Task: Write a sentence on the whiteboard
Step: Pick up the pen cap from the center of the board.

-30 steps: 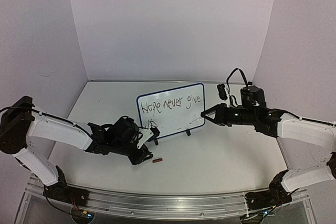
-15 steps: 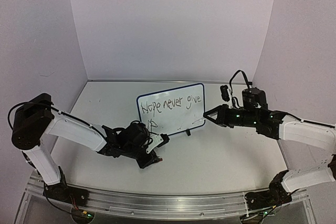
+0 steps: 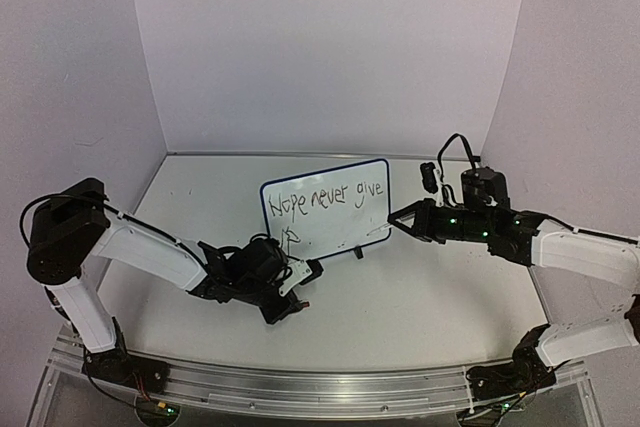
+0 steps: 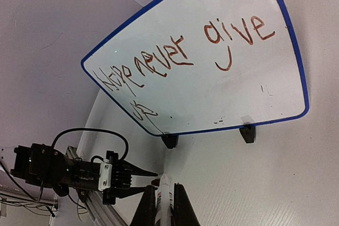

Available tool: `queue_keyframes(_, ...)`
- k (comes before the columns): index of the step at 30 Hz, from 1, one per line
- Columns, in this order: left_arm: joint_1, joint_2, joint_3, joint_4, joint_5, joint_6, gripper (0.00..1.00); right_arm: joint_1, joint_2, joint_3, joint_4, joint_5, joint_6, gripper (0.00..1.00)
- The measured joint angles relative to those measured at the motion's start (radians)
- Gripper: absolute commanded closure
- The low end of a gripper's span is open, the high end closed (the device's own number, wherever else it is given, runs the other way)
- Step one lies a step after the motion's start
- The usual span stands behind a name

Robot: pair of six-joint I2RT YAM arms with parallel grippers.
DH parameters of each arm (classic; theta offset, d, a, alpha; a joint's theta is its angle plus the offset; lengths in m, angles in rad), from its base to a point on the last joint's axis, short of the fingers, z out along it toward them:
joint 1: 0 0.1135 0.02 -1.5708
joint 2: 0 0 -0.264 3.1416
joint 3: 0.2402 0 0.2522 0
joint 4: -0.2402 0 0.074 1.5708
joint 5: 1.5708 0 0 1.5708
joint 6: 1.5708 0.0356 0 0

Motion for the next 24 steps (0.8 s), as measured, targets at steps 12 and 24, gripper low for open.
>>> queue_keyframes(12, -0.014, 0.021, 0.008, -0.017, -0.007, 0.0, 0.87, 0.0, 0.0, 0.0, 0.0, 0.003, 0.002, 1.0)
queue_keyframes(24, -0.039, -0.004, -0.024, 0.019, -0.015, -0.004, 1.0, 0.0, 0.063, -0.004, 0.018, -0.019, 0.032, 1.0)
